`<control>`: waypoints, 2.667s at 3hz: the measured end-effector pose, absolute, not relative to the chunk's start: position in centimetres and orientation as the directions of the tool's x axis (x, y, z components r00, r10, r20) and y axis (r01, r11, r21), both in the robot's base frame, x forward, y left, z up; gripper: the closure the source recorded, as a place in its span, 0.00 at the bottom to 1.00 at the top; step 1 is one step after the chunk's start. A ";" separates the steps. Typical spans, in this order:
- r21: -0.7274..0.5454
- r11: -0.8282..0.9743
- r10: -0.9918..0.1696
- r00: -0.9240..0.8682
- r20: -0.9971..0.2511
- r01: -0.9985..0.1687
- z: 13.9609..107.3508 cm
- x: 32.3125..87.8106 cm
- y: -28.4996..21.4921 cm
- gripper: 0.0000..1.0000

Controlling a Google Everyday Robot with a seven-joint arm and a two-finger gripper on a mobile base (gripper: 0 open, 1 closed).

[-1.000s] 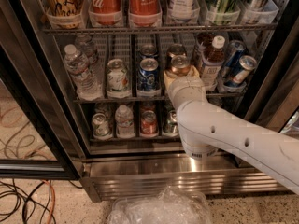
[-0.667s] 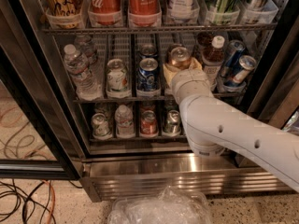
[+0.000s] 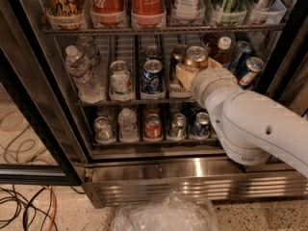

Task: Pick orange can from middle shelf of fridge

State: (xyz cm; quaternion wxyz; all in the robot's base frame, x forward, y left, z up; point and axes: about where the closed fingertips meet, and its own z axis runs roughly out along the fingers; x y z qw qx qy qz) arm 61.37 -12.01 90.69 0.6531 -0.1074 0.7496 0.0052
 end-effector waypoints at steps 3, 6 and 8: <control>-0.175 0.895 -0.234 -0.099 -0.967 -0.410 92.7 58.0 -16.1 1.00; -0.137 0.830 -0.214 -0.082 -0.973 -0.541 92.8 55.9 -12.6 1.00; -0.077 0.758 -0.152 -0.061 -0.986 -0.647 93.6 52.5 -9.8 1.00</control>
Offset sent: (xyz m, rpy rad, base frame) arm -0.0893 0.0230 0.0161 -0.0424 0.0921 0.7129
